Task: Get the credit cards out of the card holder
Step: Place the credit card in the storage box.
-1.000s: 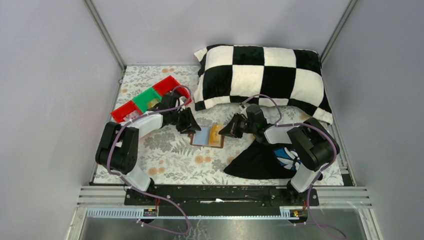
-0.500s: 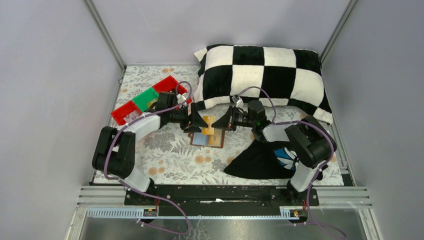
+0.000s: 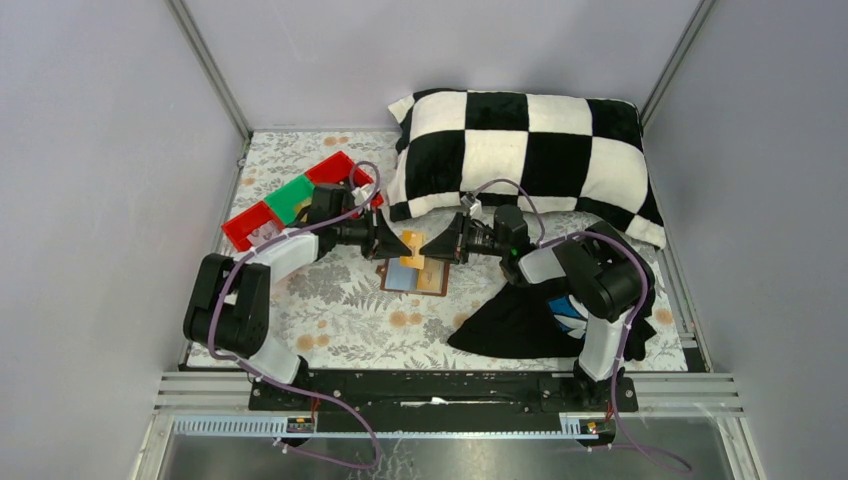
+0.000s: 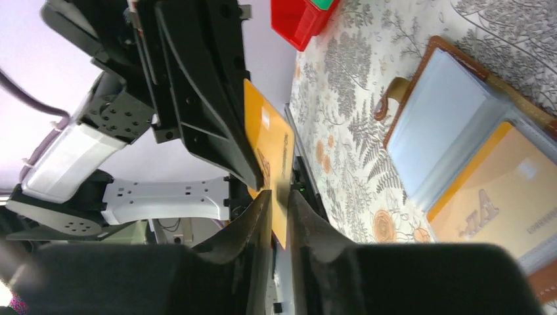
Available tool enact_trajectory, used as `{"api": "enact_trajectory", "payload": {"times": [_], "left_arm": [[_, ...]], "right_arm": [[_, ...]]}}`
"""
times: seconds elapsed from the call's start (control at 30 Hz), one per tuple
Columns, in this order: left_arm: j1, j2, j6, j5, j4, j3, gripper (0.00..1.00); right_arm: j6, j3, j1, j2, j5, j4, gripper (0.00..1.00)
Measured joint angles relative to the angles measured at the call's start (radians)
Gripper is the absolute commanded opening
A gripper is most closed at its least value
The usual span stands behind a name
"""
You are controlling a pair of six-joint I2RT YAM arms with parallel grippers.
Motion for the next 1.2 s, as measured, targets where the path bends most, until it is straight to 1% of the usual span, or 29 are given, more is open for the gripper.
{"api": "enact_trajectory", "payload": {"times": [0.03,0.07,0.1,0.13,0.23,0.37,0.47,0.53,0.67,0.77,0.93,1.07,1.2], "left_arm": [[0.002,-0.002,-0.004,0.003,0.002,0.000,0.00],[0.004,-0.006,-0.002,-0.004,-0.001,0.000,0.00],[0.012,-0.011,0.001,-0.012,-0.011,0.000,0.00],[0.026,-0.018,0.009,-0.028,-0.030,0.002,0.00],[0.102,-0.052,0.034,-0.087,-0.110,0.019,0.00],[0.268,-0.130,0.084,-0.211,-0.240,0.086,0.00],[0.357,-0.162,0.117,-0.317,-0.301,0.151,0.00],[0.393,-0.170,0.134,-0.397,-0.333,0.190,0.00],[0.422,-0.143,0.166,-0.530,-0.380,0.246,0.00],[0.428,-0.070,0.179,-0.577,-0.381,0.287,0.00],[0.432,0.053,0.180,-0.645,-0.379,0.315,0.00],[0.433,0.114,0.177,-0.692,-0.370,0.319,0.00],[0.435,0.172,0.164,-0.706,-0.333,0.319,0.00]], "right_arm": [[-0.016,0.000,0.000,-0.001,0.006,-0.018,0.62],[-0.024,0.000,0.000,-0.003,0.010,-0.045,0.70],[-0.033,0.000,0.000,-0.006,0.015,-0.062,0.73],[-0.061,0.000,0.000,-0.019,0.024,-0.105,0.75],[-0.154,0.001,0.000,-0.093,0.071,-0.254,0.76],[-0.262,0.021,-0.001,-0.178,0.129,-0.418,0.76],[-0.315,0.040,-0.001,-0.193,0.156,-0.496,0.76],[-0.328,0.042,-0.001,-0.193,0.163,-0.518,0.76],[-0.347,0.042,-0.001,-0.193,0.178,-0.570,0.76],[-0.355,0.042,-0.001,-0.193,0.187,-0.591,0.76],[-0.365,0.042,-0.001,-0.193,0.203,-0.620,0.76],[-0.366,0.042,-0.001,-0.193,0.203,-0.620,0.76],[-0.368,0.042,-0.001,-0.193,0.203,-0.620,0.76]]}}
